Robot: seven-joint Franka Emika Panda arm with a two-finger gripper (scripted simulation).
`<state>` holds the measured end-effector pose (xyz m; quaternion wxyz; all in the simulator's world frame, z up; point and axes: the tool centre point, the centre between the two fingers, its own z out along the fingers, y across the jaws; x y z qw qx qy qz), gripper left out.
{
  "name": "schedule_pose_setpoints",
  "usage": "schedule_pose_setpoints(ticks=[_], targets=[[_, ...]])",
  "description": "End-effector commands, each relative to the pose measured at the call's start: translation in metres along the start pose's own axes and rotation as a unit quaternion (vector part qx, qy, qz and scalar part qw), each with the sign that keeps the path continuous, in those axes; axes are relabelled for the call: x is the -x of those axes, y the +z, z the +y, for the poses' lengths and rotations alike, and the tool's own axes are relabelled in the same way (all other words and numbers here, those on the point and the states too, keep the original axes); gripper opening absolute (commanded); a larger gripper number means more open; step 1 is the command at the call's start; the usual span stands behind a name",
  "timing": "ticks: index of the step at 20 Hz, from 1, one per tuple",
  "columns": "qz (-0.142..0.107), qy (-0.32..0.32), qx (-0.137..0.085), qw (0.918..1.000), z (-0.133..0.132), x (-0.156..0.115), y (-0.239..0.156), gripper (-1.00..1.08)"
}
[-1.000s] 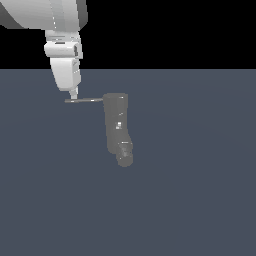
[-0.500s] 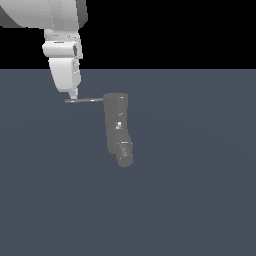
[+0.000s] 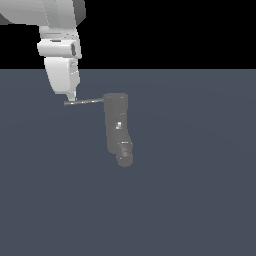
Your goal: Turn on the faucet by rotating a designated handle.
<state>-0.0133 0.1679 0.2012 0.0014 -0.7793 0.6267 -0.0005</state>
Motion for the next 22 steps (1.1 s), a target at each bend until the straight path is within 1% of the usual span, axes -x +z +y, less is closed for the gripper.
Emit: schedule_pose_setpoints(ticks=[1, 20, 22], targets=[[0.001, 0.001, 0.002, 1.0, 0.009, -0.002, 0.0, -1.0], [0.001, 0.002, 0.001, 1.0, 0.063, -0.004, 0.0, -1.0], [0.0, 0.003, 0.001, 1.0, 0.059, -0.005, 0.0, -1.0]])
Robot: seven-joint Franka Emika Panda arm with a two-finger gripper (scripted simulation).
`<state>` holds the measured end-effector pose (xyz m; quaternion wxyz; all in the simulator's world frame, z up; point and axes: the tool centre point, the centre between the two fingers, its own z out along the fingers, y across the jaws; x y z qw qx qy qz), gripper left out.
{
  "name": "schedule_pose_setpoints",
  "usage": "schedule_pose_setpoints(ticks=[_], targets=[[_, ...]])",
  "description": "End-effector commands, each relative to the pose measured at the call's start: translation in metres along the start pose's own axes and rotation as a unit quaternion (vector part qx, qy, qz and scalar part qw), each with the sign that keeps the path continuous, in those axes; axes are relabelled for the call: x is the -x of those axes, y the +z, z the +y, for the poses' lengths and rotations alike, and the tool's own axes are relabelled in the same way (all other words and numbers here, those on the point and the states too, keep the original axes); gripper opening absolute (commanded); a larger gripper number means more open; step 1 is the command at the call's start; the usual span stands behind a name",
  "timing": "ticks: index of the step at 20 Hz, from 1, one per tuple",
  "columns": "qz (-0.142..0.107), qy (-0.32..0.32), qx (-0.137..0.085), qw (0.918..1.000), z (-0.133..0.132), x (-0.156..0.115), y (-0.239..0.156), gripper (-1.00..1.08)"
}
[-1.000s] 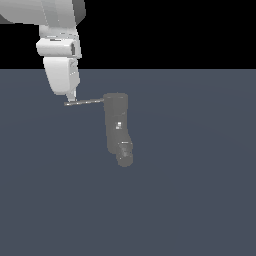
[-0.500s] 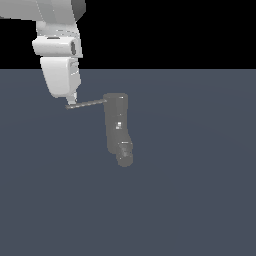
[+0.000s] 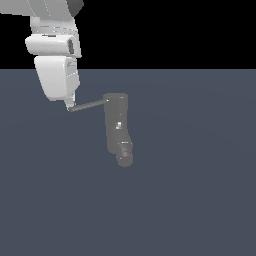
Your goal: Turn on the faucet by rotating a designated handle.
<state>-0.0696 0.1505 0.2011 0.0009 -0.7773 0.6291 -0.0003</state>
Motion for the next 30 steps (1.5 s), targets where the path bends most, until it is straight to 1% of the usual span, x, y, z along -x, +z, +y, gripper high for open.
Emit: schedule_pose_setpoints(ticks=[1, 30], targets=[[0.0, 0.0, 0.0, 1.0, 0.002, -0.002, 0.0, -1.0], [0.0, -0.001, 0.001, 1.0, 0.071, -0.069, -0.001, -1.0]])
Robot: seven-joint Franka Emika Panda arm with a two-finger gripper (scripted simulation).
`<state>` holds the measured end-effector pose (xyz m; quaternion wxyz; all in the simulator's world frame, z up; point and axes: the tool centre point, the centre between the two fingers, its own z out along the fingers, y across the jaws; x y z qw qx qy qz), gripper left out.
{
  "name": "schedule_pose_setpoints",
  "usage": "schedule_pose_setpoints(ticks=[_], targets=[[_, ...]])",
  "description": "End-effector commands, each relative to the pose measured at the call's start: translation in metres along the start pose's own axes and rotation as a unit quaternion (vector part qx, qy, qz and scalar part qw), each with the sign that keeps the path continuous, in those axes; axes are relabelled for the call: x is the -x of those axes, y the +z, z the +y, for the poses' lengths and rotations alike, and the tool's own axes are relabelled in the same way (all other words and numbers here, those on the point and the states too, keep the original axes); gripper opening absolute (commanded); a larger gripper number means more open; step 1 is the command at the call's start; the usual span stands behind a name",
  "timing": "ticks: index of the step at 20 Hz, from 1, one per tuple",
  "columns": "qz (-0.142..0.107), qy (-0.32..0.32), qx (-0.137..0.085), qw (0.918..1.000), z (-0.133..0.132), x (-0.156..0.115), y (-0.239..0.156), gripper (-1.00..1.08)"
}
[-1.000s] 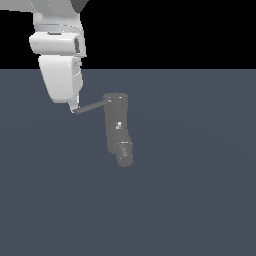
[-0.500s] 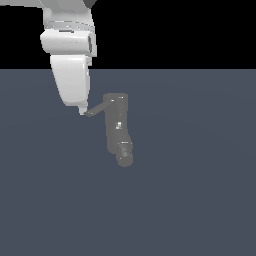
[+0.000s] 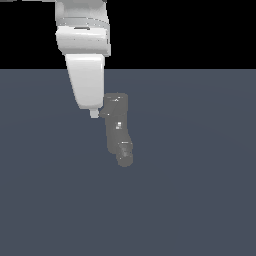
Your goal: Turn on the faucet by rotating a designated handle.
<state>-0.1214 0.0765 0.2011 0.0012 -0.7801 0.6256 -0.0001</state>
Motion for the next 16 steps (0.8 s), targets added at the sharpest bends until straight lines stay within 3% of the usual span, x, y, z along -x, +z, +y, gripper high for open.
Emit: schedule_pose_setpoints(ticks=[1, 5, 16], targets=[[0.001, 0.004, 0.001, 1.0, 0.008, -0.01, 0.0, -1.0], [0.0, 0.0, 0.0, 1.0, 0.01, -0.009, 0.0, -1.0], [0.001, 0.002, 0.001, 1.0, 0.01, -0.073, 0.0, -1.0]])
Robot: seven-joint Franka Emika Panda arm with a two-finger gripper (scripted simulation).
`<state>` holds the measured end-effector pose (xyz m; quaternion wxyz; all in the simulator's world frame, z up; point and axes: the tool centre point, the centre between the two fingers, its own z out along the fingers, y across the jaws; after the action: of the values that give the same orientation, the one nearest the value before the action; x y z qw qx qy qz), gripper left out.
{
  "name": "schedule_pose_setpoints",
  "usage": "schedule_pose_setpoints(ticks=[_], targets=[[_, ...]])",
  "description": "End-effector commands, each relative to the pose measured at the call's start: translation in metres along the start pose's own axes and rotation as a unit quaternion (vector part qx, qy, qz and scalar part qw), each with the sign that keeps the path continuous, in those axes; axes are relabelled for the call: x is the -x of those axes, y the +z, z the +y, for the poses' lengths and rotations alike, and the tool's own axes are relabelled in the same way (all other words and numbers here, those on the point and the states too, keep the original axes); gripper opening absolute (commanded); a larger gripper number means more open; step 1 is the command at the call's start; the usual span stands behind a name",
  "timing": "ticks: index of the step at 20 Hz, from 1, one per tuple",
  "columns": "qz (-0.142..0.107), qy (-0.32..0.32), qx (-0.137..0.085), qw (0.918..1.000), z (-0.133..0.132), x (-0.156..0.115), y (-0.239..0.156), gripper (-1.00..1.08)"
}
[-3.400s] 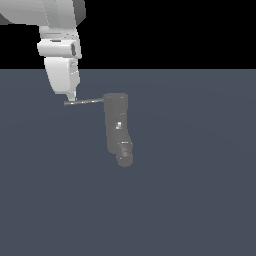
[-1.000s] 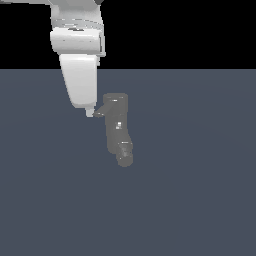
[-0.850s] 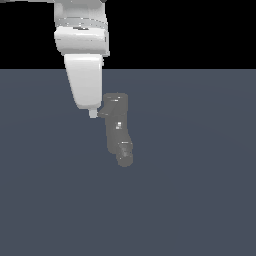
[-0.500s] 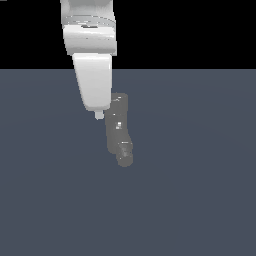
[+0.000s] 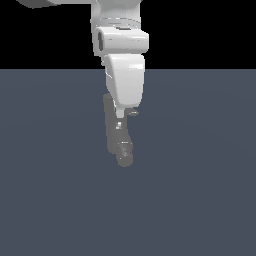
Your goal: Turn on the faucet by rotating a designated handle.
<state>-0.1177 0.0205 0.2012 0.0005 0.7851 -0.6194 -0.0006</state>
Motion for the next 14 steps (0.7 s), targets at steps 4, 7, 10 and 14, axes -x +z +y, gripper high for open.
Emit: schedule_pose_setpoints(ticks=[4, 7, 10, 14], targets=[[0.0, 0.01, -0.001, 0.9999, 0.002, -0.041, 0.0, -1.0], [0.0, 0.011, -0.001, 0.9999, 0.002, -0.058, 0.0, -1.0], [0.0, -0.003, 0.0, 1.0, -0.002, -0.046, 0.0, -1.0], [0.0, -0.001, 0.0, 1.0, -0.012, -0.058, 0.0, -1.0]])
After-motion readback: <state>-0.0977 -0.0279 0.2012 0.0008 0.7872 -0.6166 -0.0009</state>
